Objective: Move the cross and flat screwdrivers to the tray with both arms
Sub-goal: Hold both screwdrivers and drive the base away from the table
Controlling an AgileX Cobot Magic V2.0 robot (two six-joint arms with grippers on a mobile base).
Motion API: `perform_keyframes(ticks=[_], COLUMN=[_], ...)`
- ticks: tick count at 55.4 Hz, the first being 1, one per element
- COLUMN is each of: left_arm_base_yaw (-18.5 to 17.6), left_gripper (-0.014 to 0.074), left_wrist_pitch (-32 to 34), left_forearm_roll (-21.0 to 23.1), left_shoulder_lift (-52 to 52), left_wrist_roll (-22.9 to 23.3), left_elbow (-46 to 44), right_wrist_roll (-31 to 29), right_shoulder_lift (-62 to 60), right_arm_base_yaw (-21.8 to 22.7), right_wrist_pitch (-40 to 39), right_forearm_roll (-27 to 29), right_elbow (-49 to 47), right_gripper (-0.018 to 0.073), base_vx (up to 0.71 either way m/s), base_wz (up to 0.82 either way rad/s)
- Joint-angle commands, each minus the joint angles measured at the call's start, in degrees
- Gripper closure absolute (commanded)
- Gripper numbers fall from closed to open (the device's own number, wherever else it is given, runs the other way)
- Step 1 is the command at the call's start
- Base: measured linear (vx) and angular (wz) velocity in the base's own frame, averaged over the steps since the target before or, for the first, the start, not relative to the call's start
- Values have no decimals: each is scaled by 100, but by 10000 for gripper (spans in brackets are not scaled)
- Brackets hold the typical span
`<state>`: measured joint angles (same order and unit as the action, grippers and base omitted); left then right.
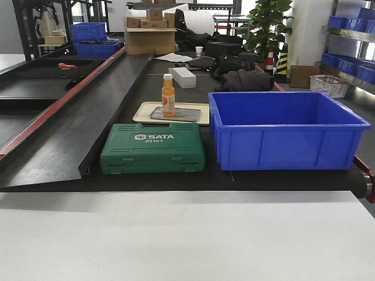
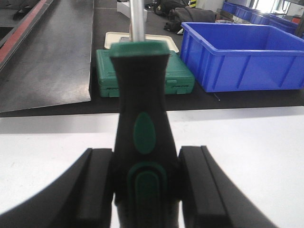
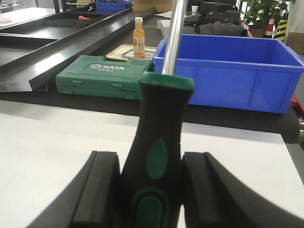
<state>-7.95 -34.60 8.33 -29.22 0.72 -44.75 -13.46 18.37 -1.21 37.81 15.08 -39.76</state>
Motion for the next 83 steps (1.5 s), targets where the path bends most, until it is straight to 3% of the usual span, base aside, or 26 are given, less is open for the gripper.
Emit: perform_keyframes(ticks=[1, 26, 83], left_arm_base_yaw=[-29, -29, -29], left_gripper=[599, 599, 599], left_wrist_pitch=[501, 501, 501], left_forearm_roll=[58, 58, 58], left_shoulder_lift=[-41, -41, -41], left_wrist_roll=[1, 1, 1], left_elbow=[-151, -151, -151], right_wrist_roll=[-27, -27, -27], right_shoulder_lift=[69, 69, 69], right_arm_base_yaw=[17, 17, 17], right_wrist_pitch=[-513, -518, -512], right_forearm_roll=[72, 72, 72], right_elbow=[-158, -158, -158], right_gripper=[567, 567, 567], base_vx=[-12, -23, -24], base_wz=[-7, -17, -47])
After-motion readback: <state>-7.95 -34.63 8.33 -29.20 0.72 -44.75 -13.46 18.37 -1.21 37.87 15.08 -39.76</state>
